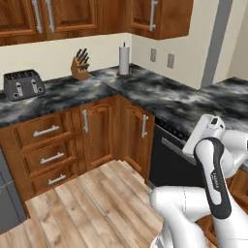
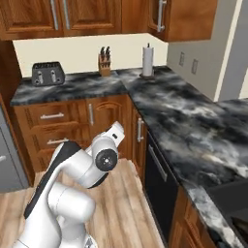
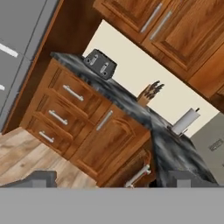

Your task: Move the pot and pan from the stove into the sink.

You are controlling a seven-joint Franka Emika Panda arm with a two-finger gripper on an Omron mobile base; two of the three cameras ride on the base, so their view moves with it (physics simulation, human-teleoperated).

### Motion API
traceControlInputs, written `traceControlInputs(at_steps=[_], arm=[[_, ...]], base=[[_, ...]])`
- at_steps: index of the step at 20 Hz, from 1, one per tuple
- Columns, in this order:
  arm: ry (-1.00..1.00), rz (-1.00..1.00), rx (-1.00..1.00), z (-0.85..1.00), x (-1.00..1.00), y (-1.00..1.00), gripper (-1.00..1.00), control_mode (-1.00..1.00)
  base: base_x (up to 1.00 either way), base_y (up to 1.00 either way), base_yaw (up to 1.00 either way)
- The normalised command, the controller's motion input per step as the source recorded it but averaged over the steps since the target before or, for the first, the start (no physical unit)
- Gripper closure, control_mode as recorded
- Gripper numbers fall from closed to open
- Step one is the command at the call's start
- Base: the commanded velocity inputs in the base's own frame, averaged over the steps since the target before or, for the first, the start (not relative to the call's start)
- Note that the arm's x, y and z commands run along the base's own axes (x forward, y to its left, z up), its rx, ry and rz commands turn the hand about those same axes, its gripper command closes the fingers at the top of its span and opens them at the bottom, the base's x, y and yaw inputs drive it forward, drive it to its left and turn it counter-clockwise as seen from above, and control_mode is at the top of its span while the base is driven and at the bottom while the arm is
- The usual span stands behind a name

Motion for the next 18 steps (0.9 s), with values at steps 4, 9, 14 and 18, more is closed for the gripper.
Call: traceControlInputs(at_steps=[4,9,14,18], arm=[[0.00,0.00,0.00,0.00,0.00,0.00,-1.00,1.00],[0.00,0.00,0.00,0.00,0.00,0.00,-1.00,1.00],[0.00,0.00,0.00,0.00,0.00,0.00,-1.00,1.00],[0.00,0.00,0.00,0.00,0.00,0.00,-1.00,1.00]], base=[[-0.04,0.00,0.50],[-0.03,0.00,0.50],[-0.03,0.00,0.50],[-0.03,0.00,0.50]])
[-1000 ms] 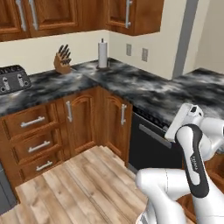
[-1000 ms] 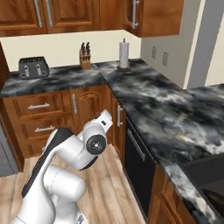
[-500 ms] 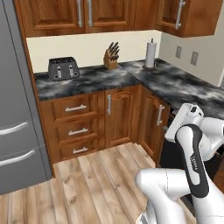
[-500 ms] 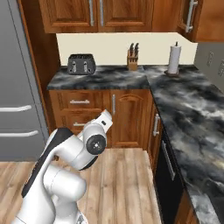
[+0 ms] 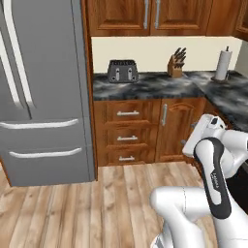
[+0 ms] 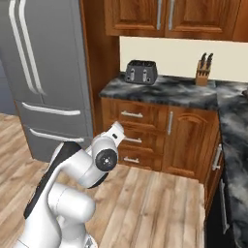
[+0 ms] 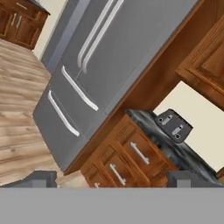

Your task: Move the pot and pan from the stove into the sink.

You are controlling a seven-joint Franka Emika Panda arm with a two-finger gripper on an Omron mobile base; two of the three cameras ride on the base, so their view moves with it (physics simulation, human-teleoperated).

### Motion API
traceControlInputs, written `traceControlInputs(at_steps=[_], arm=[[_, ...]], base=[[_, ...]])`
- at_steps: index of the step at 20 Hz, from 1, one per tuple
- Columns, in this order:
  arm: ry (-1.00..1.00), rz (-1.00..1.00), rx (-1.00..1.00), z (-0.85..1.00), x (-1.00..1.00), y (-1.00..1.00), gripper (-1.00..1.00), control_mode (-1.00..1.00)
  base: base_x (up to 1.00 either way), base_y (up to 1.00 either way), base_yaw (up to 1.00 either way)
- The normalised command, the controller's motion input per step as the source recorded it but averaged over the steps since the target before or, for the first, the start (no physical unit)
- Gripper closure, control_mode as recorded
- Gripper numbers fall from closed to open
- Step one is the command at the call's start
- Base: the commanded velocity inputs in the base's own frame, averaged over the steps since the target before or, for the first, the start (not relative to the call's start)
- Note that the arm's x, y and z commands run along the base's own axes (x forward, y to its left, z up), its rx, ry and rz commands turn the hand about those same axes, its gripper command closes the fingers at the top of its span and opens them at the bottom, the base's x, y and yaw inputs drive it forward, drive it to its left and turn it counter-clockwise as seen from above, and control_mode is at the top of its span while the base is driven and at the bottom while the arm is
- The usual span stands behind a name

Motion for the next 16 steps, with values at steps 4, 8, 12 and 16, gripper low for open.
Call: traceControlInputs(at_steps=[4,8,12,16], arm=[[0.00,0.00,0.00,0.00,0.00,0.00,-1.00,1.00],[0.00,0.00,0.00,0.00,0.00,0.00,-1.00,1.00],[0.00,0.00,0.00,0.00,0.00,0.00,-1.00,1.00],[0.00,0.00,0.00,0.00,0.00,0.00,-1.00,1.00]], base=[[-0.03,0.00,0.50],[-0.03,0.00,0.50],[-0.03,0.00,0.50],[-0.03,0.00,0.50]])
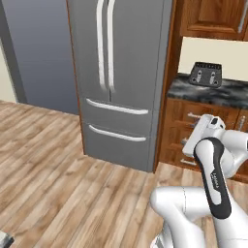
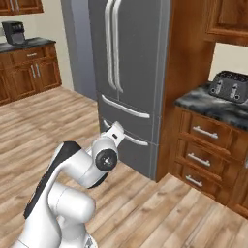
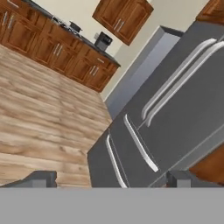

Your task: Move the pot and pan from the stove into the sink.

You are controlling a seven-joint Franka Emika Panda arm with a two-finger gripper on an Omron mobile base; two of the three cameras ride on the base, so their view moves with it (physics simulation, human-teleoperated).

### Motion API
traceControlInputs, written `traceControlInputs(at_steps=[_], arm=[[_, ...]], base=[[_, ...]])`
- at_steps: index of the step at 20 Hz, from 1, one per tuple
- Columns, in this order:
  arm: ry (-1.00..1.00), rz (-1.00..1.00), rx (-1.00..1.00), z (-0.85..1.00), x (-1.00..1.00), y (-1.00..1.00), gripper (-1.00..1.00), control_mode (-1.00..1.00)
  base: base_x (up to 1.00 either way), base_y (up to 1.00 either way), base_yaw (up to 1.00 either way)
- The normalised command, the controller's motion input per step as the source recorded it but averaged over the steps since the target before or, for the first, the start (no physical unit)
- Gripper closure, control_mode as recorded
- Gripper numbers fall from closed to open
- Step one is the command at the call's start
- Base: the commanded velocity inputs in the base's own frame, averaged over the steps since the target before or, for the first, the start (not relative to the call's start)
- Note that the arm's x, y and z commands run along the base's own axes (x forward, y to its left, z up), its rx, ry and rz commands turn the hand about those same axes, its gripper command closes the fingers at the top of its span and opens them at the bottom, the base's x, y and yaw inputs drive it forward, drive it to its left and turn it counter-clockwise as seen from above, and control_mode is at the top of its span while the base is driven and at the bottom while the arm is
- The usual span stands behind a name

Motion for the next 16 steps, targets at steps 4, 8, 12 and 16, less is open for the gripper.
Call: traceControlInputs(at_steps=[4,8,12,16], arm=[[0.00,0.00,0.00,0.00,0.00,0.00,-1.00,1.00],[0.00,0.00,0.00,0.00,0.00,0.00,-1.00,1.00],[0.00,0.00,0.00,0.00,0.00,0.00,-1.00,1.00],[0.00,0.00,0.00,0.00,0.00,0.00,-1.00,1.00]], base=[[-0.03,0.00,0.50],[-0.03,0.00,0.50],[-0.03,0.00,0.50],[-0.03,0.00,0.50]])
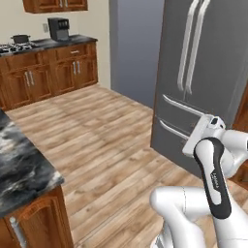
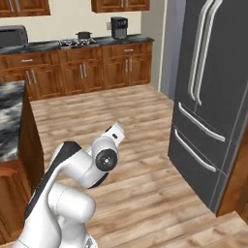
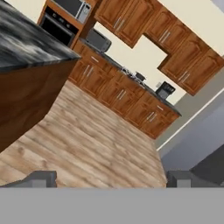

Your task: Move the pot and pan from the stove into the sink.

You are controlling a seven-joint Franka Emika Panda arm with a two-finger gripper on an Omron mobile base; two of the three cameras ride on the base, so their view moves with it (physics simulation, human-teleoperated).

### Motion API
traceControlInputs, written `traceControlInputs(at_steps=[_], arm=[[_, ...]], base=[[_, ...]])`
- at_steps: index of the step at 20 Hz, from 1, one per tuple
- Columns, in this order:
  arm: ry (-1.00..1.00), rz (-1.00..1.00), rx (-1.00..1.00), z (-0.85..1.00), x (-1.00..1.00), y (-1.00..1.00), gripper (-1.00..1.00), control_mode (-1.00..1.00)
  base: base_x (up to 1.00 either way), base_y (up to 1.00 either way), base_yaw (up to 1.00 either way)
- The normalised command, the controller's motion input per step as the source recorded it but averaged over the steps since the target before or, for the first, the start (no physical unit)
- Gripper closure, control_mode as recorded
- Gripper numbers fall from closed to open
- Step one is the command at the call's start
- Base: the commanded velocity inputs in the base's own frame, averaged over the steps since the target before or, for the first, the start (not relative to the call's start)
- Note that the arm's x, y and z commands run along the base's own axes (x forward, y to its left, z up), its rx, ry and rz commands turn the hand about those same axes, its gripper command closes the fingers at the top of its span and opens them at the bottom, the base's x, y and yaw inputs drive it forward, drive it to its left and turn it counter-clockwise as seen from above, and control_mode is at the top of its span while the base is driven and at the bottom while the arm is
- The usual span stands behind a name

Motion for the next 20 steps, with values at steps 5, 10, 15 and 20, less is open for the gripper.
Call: traceControlInputs(at_steps=[5,10,15,20], arm=[[0.00,0.00,0.00,0.00,0.00,0.00,-1.00,1.00],[0.00,0.00,0.00,0.00,0.00,0.00,-1.00,1.00],[0.00,0.00,0.00,0.00,0.00,0.00,-1.00,1.00],[0.00,0.00,0.00,0.00,0.00,0.00,-1.00,1.00]], base=[[-0.04,0.00,0.50],[-0.04,0.00,0.50],[-0.01,0.01,0.26],[0.00,-0.19,0.01]])
